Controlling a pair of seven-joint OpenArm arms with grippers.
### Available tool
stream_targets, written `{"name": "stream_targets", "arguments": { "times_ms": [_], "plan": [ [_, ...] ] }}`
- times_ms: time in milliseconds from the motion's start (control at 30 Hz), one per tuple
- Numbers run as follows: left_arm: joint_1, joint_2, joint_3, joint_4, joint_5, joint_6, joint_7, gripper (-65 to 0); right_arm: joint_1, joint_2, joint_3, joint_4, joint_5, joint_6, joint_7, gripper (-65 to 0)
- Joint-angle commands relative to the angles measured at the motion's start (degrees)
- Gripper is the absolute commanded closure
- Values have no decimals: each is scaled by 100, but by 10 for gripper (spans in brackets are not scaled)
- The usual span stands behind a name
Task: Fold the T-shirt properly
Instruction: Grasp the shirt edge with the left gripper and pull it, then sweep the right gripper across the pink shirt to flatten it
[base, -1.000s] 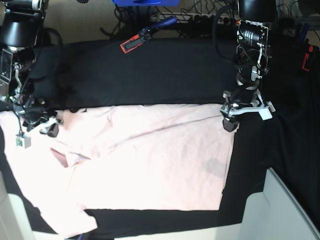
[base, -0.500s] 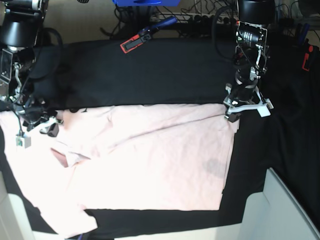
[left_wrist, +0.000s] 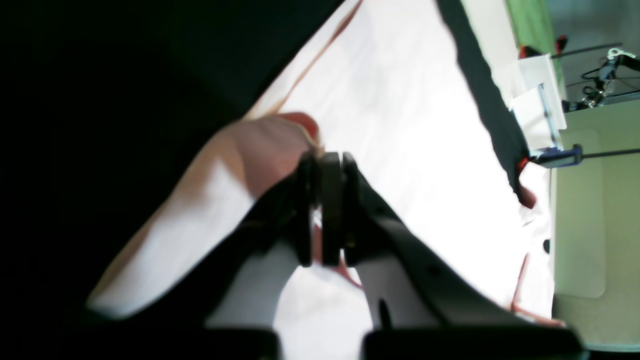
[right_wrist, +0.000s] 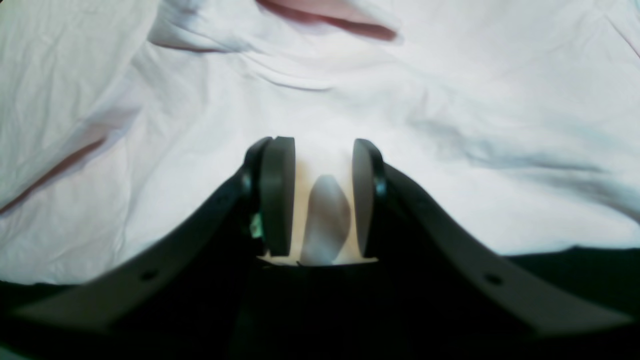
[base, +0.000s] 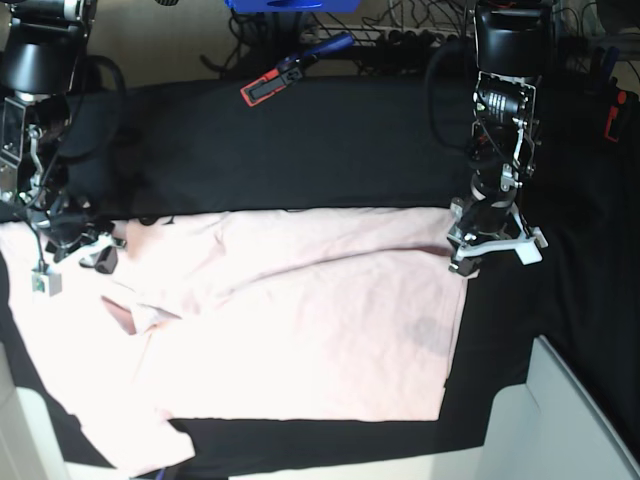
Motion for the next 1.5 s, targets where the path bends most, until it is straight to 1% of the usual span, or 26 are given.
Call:
{"name": "stream_targets", "arguments": {
  "times_ms": [0, 533, 833, 900, 933, 967, 1033, 1100, 1167, 1267, 1333, 1467],
  "plan": [
    [-92, -41, 1, 25, -22, -98, -67, 0, 92, 74, 13, 64, 91, 48, 135, -180],
    [-1191, -14, 10, -1224, -22, -98, -67, 0, 40, 74, 13, 64, 91, 48, 135, -180],
    [-1446, -14, 10, -1320, -22, -98, -67, 0, 13, 65, 13, 64, 91, 57, 135, -180],
    [-1472, -14, 10, -1320, -22, -89, -67, 0, 5, -23, 4, 73, 91, 75, 135, -180],
    [-1472, -14, 10, -1329, -22, -89, -67, 0, 5, -32, -4, 73, 91, 136, 109, -180],
    [-1472, -14, 10, -1329, -22, -89, -75, 0, 5, -41, -4, 73, 82, 312, 100, -180],
    [-1472, -14, 10, -1329, -22, -89, -93, 0, -31, -58, -13, 73, 73, 796, 91, -178],
    [-1481, -14, 10, -1329, -22, -89, -93, 0, -66, -137, -22, 126, 64, 1165, -32, -178],
    [-1481, -14, 10, -1338, -22, -89, -93, 0, -66, -155, -154, 135, 64, 1385, -208, -178],
    [-1481, -23, 10, -1347, -22, -89, -102, 0, -57, -137, -655, 196, 64, 1429, -287, -177],
    [-1481, -23, 10, -1408, -22, -89, -102, 0, -57, -137, -998, 319, 64, 1429, -296, -157],
    [-1481, -23, 1, -1610, -22, -89, -102, 0, 57, -146, -1745, 337, 64, 1411, -296, -45]
  ]
}}
